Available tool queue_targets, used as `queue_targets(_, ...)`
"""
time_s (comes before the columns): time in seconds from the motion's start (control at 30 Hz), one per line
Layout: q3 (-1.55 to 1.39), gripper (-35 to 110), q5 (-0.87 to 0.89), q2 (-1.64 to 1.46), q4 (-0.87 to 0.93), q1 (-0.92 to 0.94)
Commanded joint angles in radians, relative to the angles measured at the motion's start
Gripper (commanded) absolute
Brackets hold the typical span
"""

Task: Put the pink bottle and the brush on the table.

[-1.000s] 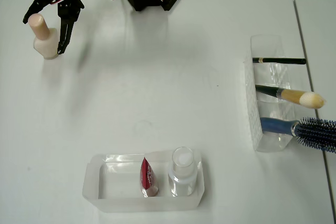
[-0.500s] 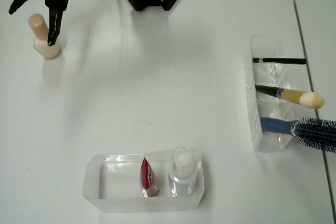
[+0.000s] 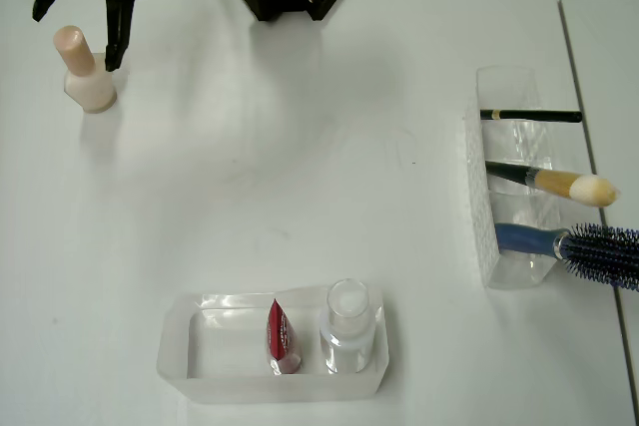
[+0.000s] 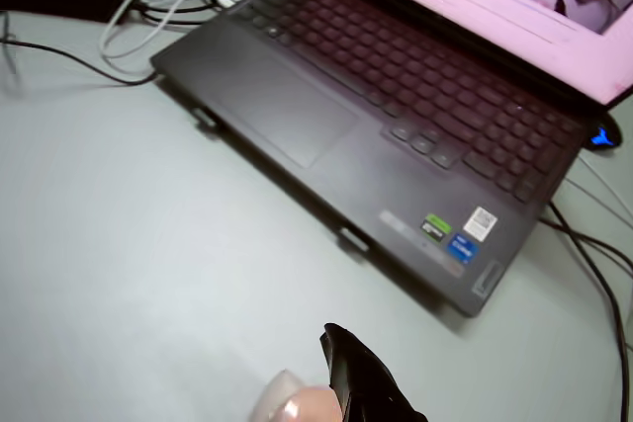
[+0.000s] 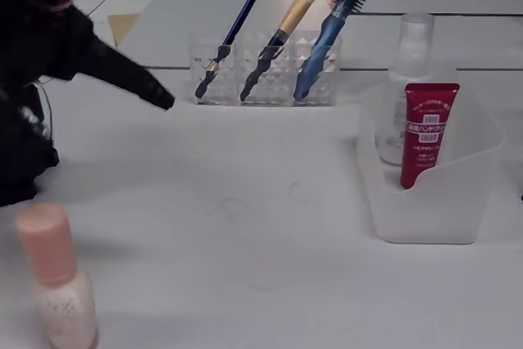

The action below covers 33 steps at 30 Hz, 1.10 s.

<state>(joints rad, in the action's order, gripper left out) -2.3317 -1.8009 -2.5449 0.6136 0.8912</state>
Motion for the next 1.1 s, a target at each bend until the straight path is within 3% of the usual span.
queue_targets(0.0,0.066,53,-0.003,-0.052,0.091,-0.049)
queue_targets(0.27,0.103,58,-0.011,-0.121,0.219,-0.267)
queue_targets(0.57,0.015,59,-0.037,0.029,0.002,-0.716)
queue_targets(1.07,0.147,56,-0.021,0.261,-0.054,-1.097)
